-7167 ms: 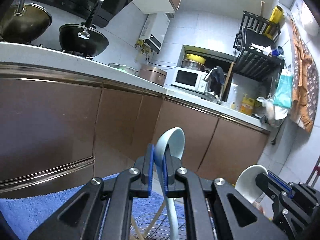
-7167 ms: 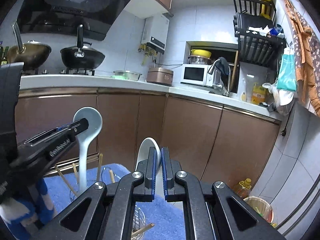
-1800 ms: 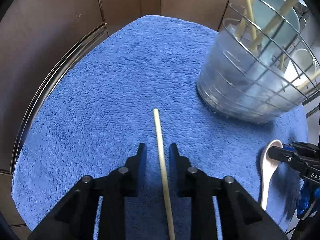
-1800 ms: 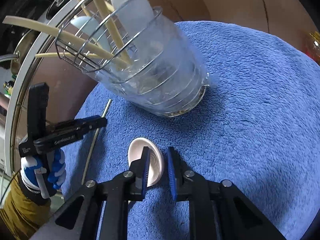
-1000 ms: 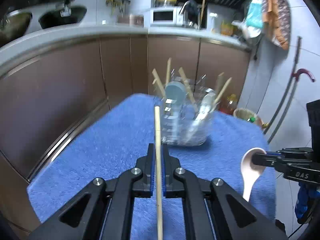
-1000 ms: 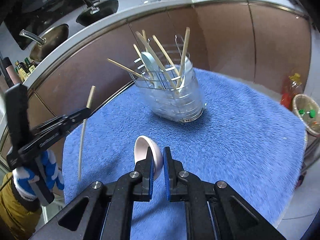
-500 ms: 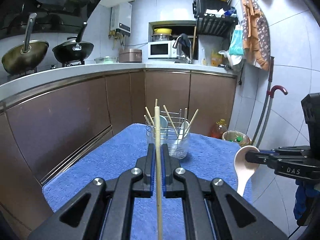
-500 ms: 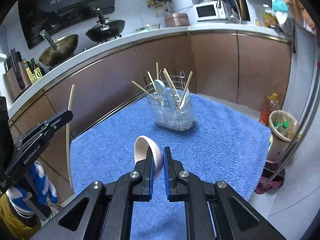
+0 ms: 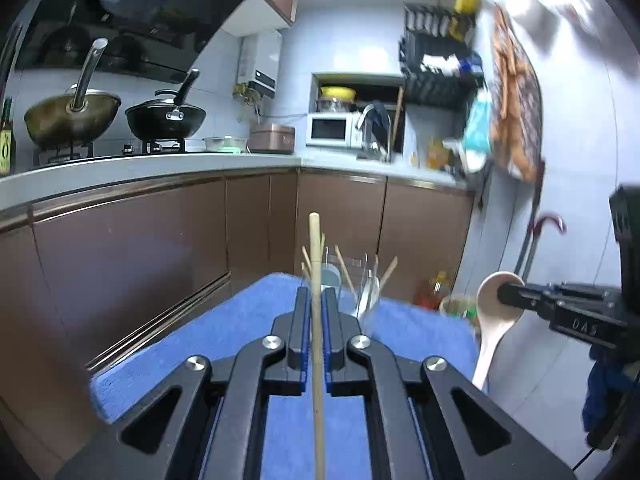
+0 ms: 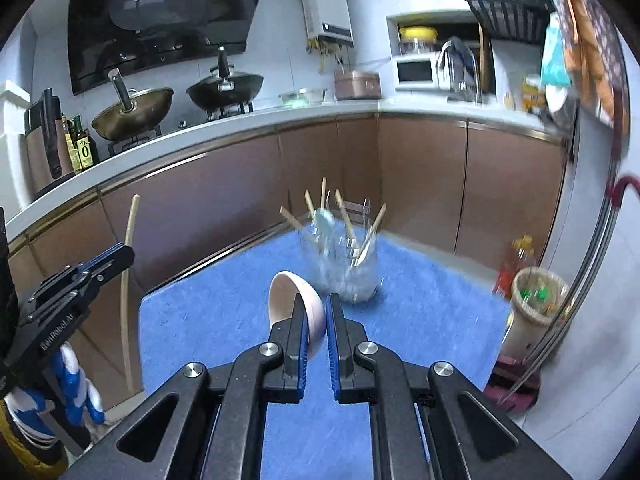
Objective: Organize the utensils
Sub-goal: 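Lift the chopstick and pink spoon and carry them to the holder, then lower the chopstick and pink spoon into the holder and open both grippers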
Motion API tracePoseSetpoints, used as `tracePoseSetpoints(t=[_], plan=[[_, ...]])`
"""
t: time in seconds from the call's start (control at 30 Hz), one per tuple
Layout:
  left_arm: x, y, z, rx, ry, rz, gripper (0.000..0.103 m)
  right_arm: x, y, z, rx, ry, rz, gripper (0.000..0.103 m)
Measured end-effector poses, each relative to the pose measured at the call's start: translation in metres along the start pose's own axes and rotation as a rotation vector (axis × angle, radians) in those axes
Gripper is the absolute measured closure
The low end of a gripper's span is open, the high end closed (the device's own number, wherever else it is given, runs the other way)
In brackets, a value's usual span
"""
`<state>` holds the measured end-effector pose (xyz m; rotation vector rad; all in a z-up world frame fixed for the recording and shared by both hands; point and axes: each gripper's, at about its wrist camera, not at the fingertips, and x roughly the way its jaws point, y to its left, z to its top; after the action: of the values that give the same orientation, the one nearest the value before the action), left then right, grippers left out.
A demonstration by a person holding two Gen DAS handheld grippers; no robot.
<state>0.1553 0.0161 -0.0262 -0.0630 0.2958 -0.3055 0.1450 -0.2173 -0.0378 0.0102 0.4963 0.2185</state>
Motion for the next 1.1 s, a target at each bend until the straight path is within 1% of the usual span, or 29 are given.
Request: tracePoseSetpoints(t=[0.13, 0.23, 0.33, 0.4, 0.47, 0.53, 0.6, 0.7, 0.87, 1.1], plan=[[0.038, 0.014, 0.036, -0.071, -0.065, -0.026, 0.098, 0.015, -0.005, 0.04, -0.024, -0.084, -0.032, 0.095], [0.071, 0.016, 0.06, -0.108, -0.115, -0.049, 0.098, 0.03, -0.011, 0.073, -0.057, -0.18, -0.089, 0.095], [0.114, 0.014, 0.08, -0.146, -0.156, -0.074, 0.098, 0.049, -0.019, 0.096, -0.085, -0.26, -0.145, 0.094], [0.144, 0.011, 0.087, -0.173, -0.166, -0.092, 0.098, 0.069, -0.027, 0.11, -0.094, -0.293, -0.169, 0.094], [0.175, 0.007, 0.091, -0.2, -0.172, -0.112, 0.098, 0.092, -0.035, 0.118, -0.102, -0.3, -0.183, 0.095], [0.199, 0.004, 0.092, -0.222, -0.177, -0.12, 0.098, 0.115, -0.043, 0.121, -0.114, -0.299, -0.195, 0.094], [0.22, 0.004, 0.09, -0.232, -0.178, -0.117, 0.098, 0.139, -0.051, 0.118, -0.109, -0.285, -0.182, 0.095], [0.244, 0.005, 0.082, -0.238, -0.18, -0.095, 0.098, 0.166, -0.059, 0.111, -0.11, -0.265, -0.179, 0.094], [0.266, 0.01, 0.07, -0.238, -0.19, -0.053, 0.098, 0.193, -0.065, 0.1, -0.109, -0.25, -0.172, 0.094], [0.285, 0.008, 0.051, -0.209, -0.235, 0.033, 0.098, 0.22, -0.059, 0.085, -0.153, -0.244, -0.193, 0.094]])
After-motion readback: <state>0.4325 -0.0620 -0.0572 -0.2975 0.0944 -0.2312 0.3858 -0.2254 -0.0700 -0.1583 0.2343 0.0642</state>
